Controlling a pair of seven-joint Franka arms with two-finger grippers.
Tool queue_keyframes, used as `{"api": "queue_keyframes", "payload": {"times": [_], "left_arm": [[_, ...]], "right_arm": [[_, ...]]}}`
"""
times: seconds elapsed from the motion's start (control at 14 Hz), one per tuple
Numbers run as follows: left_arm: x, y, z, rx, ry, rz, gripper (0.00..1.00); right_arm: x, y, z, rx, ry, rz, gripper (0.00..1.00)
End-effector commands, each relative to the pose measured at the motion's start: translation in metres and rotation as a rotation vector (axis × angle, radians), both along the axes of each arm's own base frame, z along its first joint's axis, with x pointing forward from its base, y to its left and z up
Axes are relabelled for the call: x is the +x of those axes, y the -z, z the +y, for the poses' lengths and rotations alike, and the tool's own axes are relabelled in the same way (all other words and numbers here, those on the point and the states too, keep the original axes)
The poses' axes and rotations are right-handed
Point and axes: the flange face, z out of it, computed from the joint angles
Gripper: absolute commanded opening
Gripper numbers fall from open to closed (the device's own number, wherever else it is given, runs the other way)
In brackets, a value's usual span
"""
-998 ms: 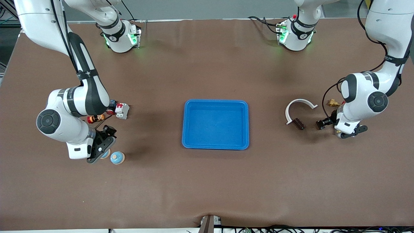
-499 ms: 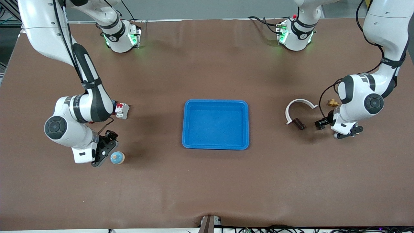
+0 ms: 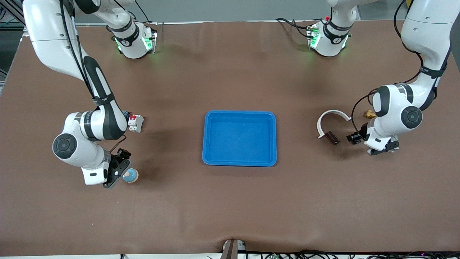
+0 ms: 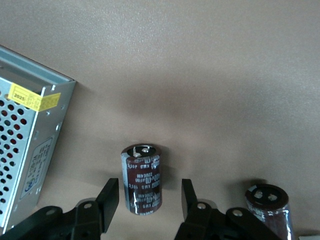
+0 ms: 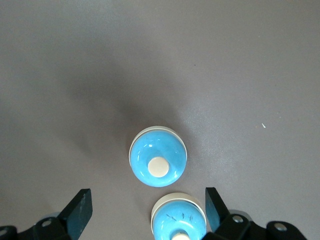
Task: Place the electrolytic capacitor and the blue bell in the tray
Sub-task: 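Close the right gripper on the bell while the left gripper grasps the capacitor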
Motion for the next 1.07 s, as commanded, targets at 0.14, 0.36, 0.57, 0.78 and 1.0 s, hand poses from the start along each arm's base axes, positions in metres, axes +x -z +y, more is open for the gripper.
{"api": "queue_keyframes", "payload": {"times": [0.14,0.36,0.57,0.78,1.0], "left_arm": [[0.005,0.001,0.004,-0.005,-0.013,-0.011,0.28],[0.006,0.000,-0.001,-0.005,-0.006,-0.011,0.00],[0.018,-0.027,-0.004,0.003,0.007,-0.047,0.00],[0.042,-0.065,-0.025,-0.005,0.029,-0.033,0.00],[0.059,-0.099,-0.063,-0.020,0.043,-0.016,0.00]], "right_arm": [[0.017,0.001,-0.001,0.004,-0.044,-0.023,1.00],[0.018,0.005,0.002,0.002,-0.054,-0.020,1.00],[0.019,0.017,0.012,0.003,-0.070,-0.026,1.00],[0.019,0.024,0.013,0.001,-0.098,-0.029,1.00],[0.018,0.033,0.012,-0.001,-0.137,-0.019,1.00]]}}
